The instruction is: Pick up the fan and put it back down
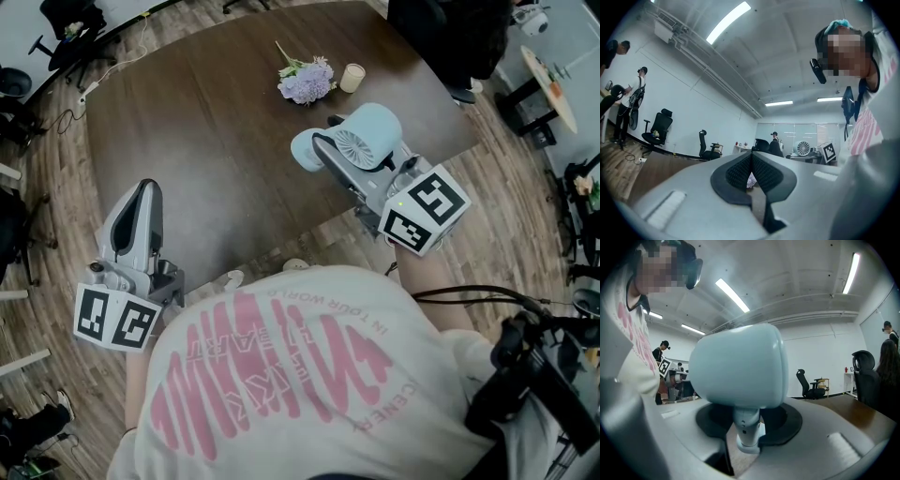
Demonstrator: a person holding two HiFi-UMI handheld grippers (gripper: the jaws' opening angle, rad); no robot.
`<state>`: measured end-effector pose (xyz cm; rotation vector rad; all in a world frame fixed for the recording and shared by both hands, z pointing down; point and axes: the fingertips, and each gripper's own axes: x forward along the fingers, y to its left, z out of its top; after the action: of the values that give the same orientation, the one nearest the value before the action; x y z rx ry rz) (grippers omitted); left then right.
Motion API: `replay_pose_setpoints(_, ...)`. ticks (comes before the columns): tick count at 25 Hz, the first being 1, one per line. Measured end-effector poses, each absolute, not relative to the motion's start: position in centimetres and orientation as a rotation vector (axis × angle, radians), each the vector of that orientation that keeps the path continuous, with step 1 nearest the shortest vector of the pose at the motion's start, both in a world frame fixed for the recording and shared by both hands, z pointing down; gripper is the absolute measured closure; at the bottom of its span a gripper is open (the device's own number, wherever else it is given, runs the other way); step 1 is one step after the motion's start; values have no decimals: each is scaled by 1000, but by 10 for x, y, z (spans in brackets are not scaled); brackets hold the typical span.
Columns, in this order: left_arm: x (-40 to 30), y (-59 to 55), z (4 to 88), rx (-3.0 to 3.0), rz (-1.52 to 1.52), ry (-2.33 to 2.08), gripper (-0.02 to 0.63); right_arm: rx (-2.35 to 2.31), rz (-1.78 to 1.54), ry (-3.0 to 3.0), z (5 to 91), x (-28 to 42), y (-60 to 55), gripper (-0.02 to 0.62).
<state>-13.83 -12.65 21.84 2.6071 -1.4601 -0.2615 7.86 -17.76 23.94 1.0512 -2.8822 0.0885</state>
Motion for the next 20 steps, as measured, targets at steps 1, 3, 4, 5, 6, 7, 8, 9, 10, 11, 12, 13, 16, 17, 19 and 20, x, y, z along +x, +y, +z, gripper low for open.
replay_pose_setpoints(1,-138,-125,217,2614,-269,-1457,591,1052,91,-2884,238,78,-177,453)
replay_pose_setpoints(3,-140,-122,214,2613,-297,-1455,591,1052,92,-2888,237,77,-175,453)
replay_pose_setpoints(4,-142,-122,214,2605,-312,-1458,591,1051,92,-2888,237,76,-175,453)
replay_pose_setpoints(5,-143,-122,215,2593,-323,-1463,591,1048,93,-2887,238,77,-175,453)
replay_pose_setpoints(6,-145,-123,216,2580,-326,-1470,591,1044,94,-2885,240,77,-176,453)
replay_pose_setpoints(7,-146,-125,218,2568,-326,-1479,591,1040,95,-2884,241,78,-178,453)
replay_pose_setpoints(8,-147,-126,219,2557,-325,-1488,591,1037,96,-2884,241,78,-179,453)
replay_pose_setpoints(9,-148,-126,219,2549,-327,-1496,591,1035,96,-2884,242,78,-180,453)
replay_pose_setpoints(10,-149,-126,219,2542,-327,-1504,592,1034,95,-2884,242,78,-180,453)
replay_pose_setpoints(11,-150,-126,220,2536,-327,-1512,592,1033,95,-2884,242,77,-180,453)
replay_pose_setpoints(12,-152,-125,220,2530,-326,-1519,592,1031,96,-2884,242,77,-180,453)
replay_pose_setpoints(13,-153,-124,221,2524,-326,-1527,592,1027,96,-2885,242,77,-180,453)
replay_pose_setpoints(16,-156,-121,222,2505,-336,-1545,592,1010,96,-2886,243,74,-179,453)
replay_pose_setpoints(17,-157,-121,222,2500,-339,-1548,592,1006,96,-2887,242,74,-179,453)
replay_pose_setpoints(19,-158,-120,221,2492,-343,-1555,592,1000,97,-2888,242,73,-180,453)
replay_pose_setpoints(20,-159,-120,221,2488,-344,-1560,592,995,96,-2889,241,72,-180,453)
